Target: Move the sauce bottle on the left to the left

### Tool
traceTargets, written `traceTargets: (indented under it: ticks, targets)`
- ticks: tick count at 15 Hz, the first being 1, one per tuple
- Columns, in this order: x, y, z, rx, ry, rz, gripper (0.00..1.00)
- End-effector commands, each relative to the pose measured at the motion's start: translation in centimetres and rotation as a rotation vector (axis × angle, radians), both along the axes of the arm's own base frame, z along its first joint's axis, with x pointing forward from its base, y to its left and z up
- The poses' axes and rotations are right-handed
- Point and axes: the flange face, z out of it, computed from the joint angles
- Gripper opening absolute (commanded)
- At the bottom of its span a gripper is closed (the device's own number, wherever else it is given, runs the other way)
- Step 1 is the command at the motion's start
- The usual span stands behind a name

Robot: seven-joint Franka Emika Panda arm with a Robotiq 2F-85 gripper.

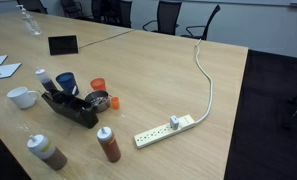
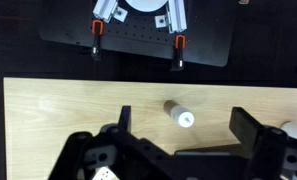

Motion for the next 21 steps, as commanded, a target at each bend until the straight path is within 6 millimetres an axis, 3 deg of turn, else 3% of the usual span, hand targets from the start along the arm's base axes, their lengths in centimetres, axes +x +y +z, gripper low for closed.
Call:
traceTargets:
  ticks: [1, 11, 13, 19, 21]
  targets:
    - [0.0, 0.0, 0.0, 0.0, 0.001, 0.0, 1.0]
    - [0.1, 0.3, -0.2, -0.008, -0.006, -0.001, 1.0]
    - [0.0, 0.9, -1.5, 0.019, -0.033, -0.012, 1.0]
    - [-0.7, 3.1, -8.3, -0.019, -0.154, 0.031, 1.0]
    - [-1.4, 3.9, -9.8, -0.041, -0.164, 0.06, 1.0]
